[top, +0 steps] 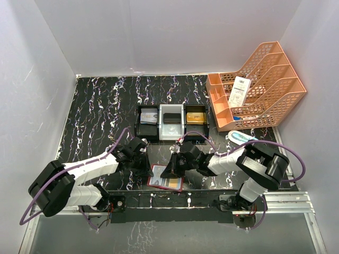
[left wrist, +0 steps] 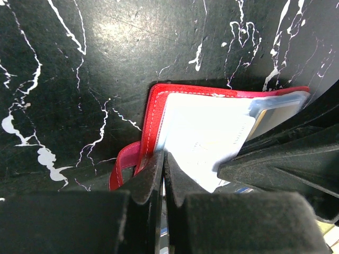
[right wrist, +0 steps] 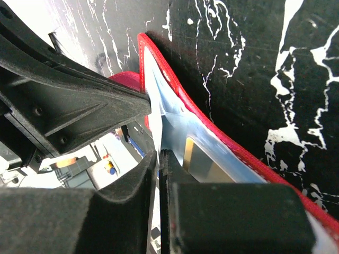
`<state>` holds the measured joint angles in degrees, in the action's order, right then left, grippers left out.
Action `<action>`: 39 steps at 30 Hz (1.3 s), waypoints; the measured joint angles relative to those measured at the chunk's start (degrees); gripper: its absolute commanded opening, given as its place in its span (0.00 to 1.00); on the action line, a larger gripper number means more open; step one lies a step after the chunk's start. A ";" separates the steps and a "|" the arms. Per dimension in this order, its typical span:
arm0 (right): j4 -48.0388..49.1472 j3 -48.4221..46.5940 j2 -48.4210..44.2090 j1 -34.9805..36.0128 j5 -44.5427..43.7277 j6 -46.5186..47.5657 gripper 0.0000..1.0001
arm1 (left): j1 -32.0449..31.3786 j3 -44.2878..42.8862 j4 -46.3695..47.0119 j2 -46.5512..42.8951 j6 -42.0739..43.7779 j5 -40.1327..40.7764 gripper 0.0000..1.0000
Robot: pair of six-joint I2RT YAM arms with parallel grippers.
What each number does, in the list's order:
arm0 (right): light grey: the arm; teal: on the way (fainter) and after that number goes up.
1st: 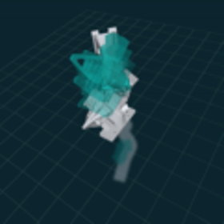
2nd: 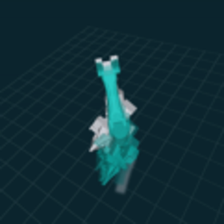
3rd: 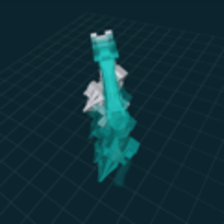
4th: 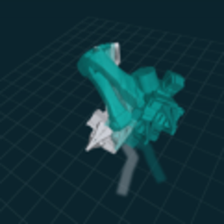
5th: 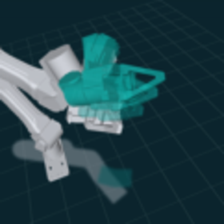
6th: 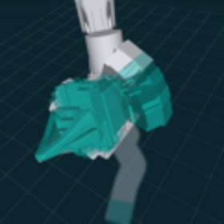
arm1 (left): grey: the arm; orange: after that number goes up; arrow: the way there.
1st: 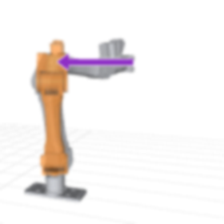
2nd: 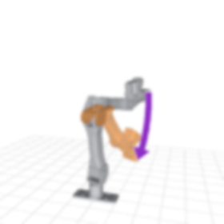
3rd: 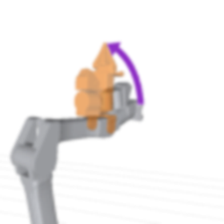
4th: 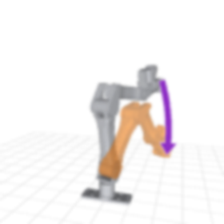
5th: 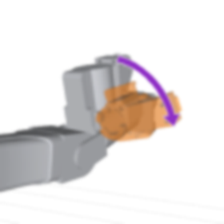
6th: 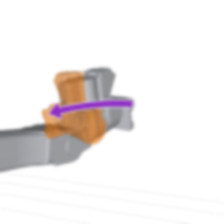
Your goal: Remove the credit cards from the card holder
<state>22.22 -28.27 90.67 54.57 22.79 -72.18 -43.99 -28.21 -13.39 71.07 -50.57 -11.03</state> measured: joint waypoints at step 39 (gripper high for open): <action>-13.25 -0.26 -5.86 -10.05 8.76 11.04 0.01 | -2.01 -7.61 -1.66 -3.63 0.87 0.07 0.24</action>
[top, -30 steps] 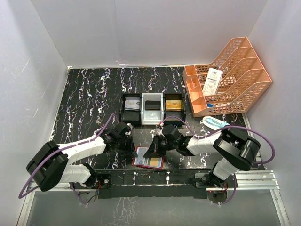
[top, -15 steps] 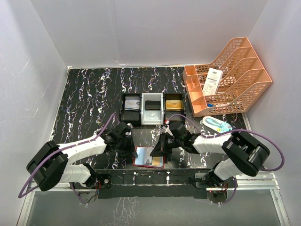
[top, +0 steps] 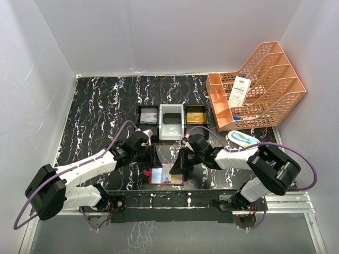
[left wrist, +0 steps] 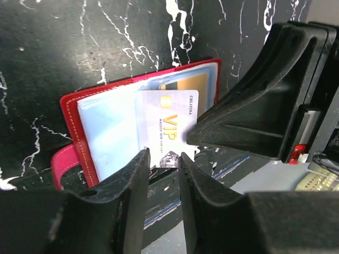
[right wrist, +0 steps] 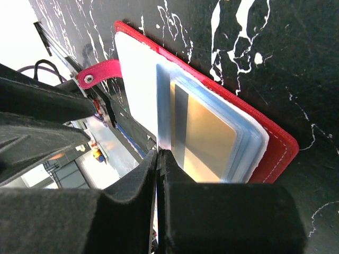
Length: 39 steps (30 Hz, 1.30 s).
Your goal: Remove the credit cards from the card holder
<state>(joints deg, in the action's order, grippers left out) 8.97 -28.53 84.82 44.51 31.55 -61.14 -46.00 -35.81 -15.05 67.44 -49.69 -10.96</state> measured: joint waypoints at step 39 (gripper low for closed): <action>-0.31 0.09 -1.05 6.05 -13.38 -9.51 0.15 | -2.51 4.09 7.50 11.10 -2.84 -3.58 0.03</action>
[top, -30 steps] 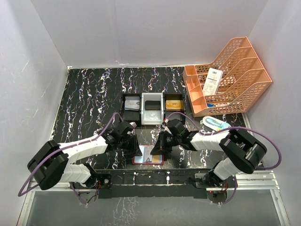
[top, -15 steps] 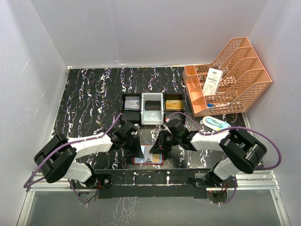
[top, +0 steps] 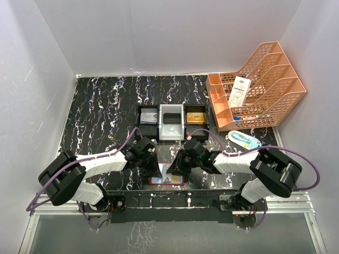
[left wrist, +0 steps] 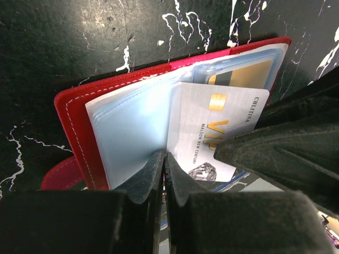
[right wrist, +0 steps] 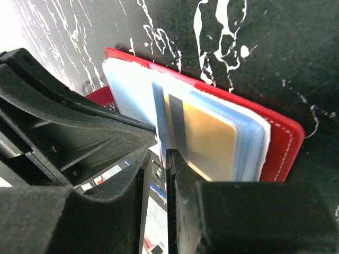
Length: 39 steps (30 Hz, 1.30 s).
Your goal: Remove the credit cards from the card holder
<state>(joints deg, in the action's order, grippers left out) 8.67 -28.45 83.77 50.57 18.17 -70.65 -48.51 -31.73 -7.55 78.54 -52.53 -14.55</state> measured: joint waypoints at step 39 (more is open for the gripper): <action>-17.03 -15.26 -18.62 2.93 -24.59 36.28 0.00 | 3.17 -11.39 -20.02 -16.15 6.32 20.50 0.95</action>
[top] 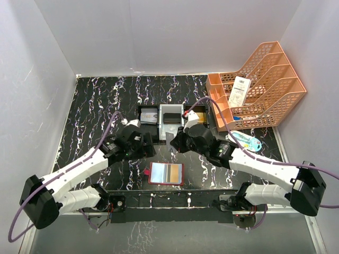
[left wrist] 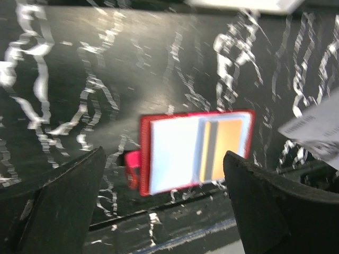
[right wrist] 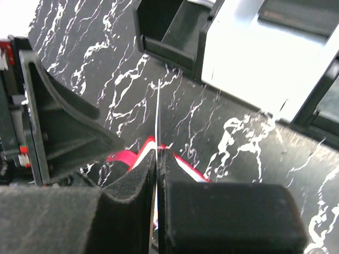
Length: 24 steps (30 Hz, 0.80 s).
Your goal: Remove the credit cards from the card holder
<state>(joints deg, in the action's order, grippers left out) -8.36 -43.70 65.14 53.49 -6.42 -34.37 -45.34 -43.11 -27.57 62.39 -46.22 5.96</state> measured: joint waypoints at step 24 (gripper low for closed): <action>-1.57 -42.56 41.31 0.02 -10.08 43.60 0.00 | 29.27 -1.36 -7.43 -20.68 14.03 6.69 0.99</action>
<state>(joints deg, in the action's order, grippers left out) -9.93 -86.26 106.45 53.52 -16.49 9.23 -16.08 -44.47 -35.00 41.71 -32.18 12.64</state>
